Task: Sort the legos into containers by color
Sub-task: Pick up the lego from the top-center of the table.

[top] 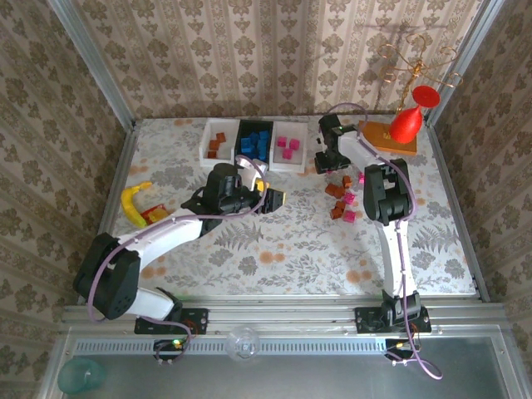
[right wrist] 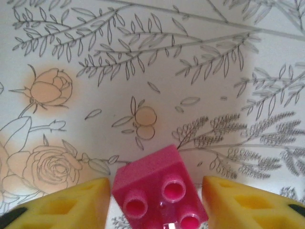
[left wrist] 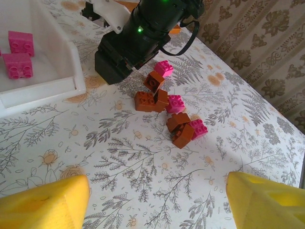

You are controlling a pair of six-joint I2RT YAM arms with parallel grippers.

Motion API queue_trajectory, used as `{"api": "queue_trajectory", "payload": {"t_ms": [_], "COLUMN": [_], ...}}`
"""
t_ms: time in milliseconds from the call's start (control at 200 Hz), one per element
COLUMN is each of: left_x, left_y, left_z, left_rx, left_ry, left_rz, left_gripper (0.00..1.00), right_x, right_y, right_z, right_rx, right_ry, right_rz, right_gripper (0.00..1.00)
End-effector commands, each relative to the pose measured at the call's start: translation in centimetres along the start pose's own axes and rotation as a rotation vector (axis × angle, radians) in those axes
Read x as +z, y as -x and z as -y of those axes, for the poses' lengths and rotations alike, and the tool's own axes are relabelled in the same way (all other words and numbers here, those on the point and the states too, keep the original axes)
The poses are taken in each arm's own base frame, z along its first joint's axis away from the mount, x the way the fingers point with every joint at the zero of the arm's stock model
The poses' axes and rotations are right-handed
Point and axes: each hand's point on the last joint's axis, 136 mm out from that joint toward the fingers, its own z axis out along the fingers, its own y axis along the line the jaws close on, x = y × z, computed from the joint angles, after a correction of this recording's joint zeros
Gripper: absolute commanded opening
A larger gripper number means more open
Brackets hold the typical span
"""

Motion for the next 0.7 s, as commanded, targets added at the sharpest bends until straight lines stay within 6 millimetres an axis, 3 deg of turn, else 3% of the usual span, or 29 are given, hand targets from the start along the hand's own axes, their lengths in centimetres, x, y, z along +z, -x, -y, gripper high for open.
{"api": "queue_trajectory", "payload": {"t_ms": [0,160,280,375,455,580,695], "left_x": [-0.7,-1.0,-1.5,-2.0,-2.6,-3.5,-4.1], "left_y": [0.6,0.5,0.4,0.2,0.2,0.3,0.6], "left_z": [0.3,0.0,-0.3,-0.7,-1.2,-2.2,-2.8], "left_rx": [0.044,0.044,0.041,0.039,0.033,0.018,0.004], "left_ry": [0.007,0.017,0.030,0.044,0.061,0.088,0.103], "left_rz": [0.028,0.030,0.035,0.040,0.051,0.072,0.088], "left_gripper": [0.77,0.77,0.77,0.77,0.77,0.77,0.77], "right_x": [1.2,1.5,0.5,-1.8,-4.9,-10.1,-12.7], "right_y": [-1.5,-1.3,-1.0,-0.6,0.1,1.8,3.5], "right_z": [0.5,-0.3,-0.9,-1.3,-2.0,-4.9,-7.8], "right_rx": [-0.033,-0.047,-0.046,-0.033,-0.021,-0.026,-0.027], "right_ry": [0.004,0.052,0.086,0.105,0.132,0.221,0.283], "right_rz": [-0.084,-0.100,-0.078,-0.023,0.069,0.247,0.357], "right_gripper": [0.50,0.43,0.36,0.34,0.34,0.34,0.34]}}
